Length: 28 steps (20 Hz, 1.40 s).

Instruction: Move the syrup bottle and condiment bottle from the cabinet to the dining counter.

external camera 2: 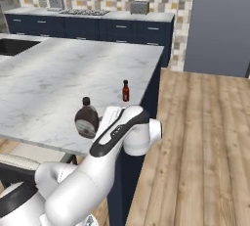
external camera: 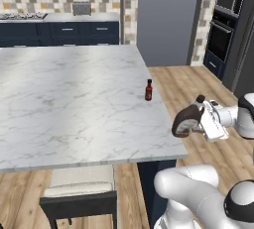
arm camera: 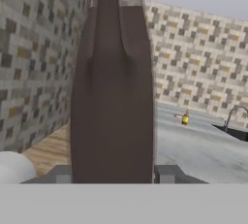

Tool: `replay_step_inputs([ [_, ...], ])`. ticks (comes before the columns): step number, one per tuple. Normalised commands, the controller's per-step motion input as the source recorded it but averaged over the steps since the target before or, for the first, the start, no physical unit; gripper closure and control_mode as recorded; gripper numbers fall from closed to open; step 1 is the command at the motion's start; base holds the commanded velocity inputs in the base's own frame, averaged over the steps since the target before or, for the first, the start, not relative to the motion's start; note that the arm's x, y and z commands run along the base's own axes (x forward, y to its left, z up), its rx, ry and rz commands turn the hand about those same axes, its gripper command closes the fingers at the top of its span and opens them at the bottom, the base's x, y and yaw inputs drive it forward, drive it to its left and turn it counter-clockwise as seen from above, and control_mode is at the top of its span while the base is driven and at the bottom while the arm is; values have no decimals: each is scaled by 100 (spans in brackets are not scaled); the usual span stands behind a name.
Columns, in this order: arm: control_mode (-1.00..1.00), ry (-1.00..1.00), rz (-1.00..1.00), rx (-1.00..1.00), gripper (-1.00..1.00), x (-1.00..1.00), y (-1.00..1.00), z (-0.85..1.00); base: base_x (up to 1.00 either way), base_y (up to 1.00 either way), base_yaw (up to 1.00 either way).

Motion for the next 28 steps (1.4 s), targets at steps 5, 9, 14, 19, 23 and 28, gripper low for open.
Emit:
replay_step_inputs([
  [5, -100, 6, -5, -6, 100, 0, -6, -1, 0, 0, 0],
  [9, -100, 8, -5, -5, 100, 0, -2, -8, 0, 0, 0],
  [14, -100, 1, -3, -4, 100, 0, 0, -24, 0, 0, 0],
  [19, -100, 0, -4, -2, 100, 0, 0, -24, 0, 0, 0],
  [23, -100, 3, -4, 0, 100, 0, -1, -11, 0, 0, 0],
  [28, -100, 10, -5, -1, 100, 0, 0, -9, 0, 0, 0],
])
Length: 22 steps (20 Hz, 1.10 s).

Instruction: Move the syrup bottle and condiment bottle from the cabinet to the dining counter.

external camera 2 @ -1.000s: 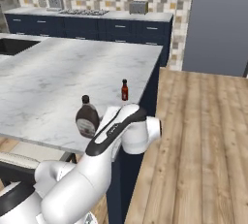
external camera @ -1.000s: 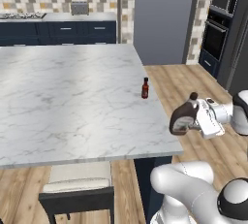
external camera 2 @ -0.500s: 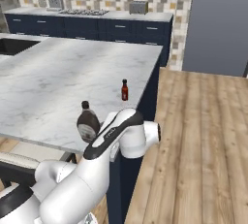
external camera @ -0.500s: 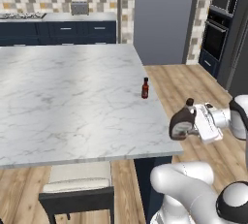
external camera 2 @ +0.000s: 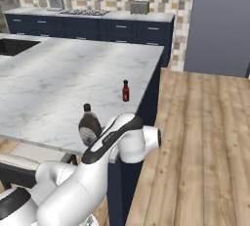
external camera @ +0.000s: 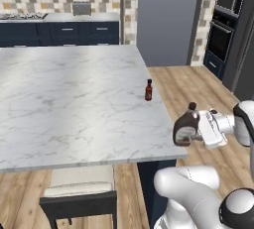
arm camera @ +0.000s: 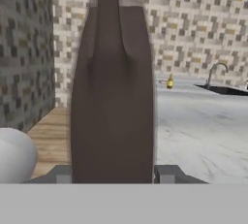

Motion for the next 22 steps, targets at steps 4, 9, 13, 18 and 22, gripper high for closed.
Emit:
replay_step_inputs([
  [4, -100, 10, -5, 0, 100, 1, -2, -13, 0, 0, 0],
  [9, -100, 0, -2, 0, 100, 17, -1, -18, 0, 0, 0],
  [13, -100, 0, 0, 0, 100, 34, 0, -19, 0, 0, 0],
  [18, -100, 0, 0, 0, 100, 38, -5, -15, 0, 0, 0],
  [22, -100, 0, 0, 0, 100, 41, -13, -17, 0, 0, 0],
])
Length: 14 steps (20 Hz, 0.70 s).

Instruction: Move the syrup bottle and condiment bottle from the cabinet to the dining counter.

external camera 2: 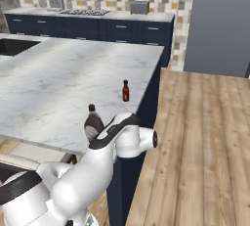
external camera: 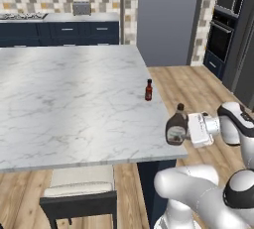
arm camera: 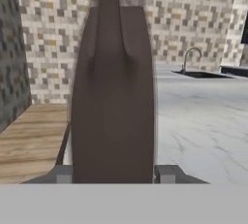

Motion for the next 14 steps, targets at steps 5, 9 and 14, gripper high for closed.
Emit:
replay_step_inputs([
  [5, -100, 0, 0, 0, 100, 27, -8, -27, 0, 0, 0],
  [9, -100, 0, 0, 0, 100, 27, -4, -39, 0, 0, 0],
  [14, -100, 0, 0, 0, 100, 26, -4, -26, 0, 0, 0],
])
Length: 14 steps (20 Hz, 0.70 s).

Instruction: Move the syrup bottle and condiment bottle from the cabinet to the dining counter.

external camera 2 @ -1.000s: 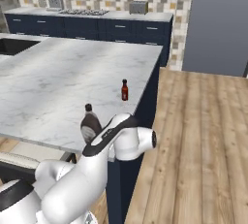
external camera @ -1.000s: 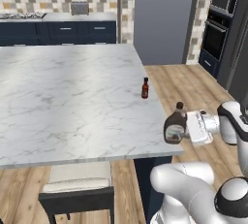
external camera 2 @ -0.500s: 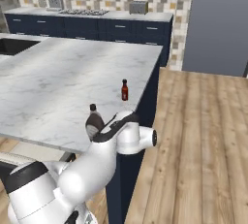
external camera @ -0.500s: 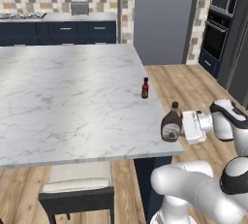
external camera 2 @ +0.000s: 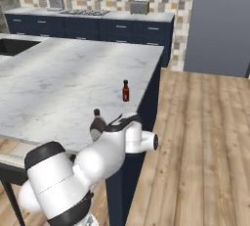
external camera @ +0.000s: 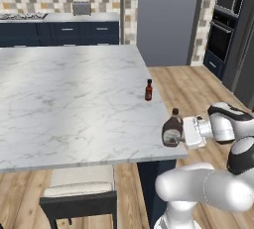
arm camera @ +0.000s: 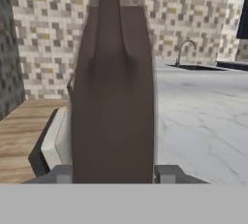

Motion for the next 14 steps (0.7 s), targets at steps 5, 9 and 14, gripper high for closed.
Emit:
replay_step_inputs([
  [5, -100, 0, 0, 0, 100, 21, -5, -28, 0, 0, 0],
  [9, -100, 0, 0, 0, 100, 22, -2, -29, 0, 0, 0],
  [14, -100, 0, 0, 0, 100, 24, 0, -20, 0, 0, 0],
])
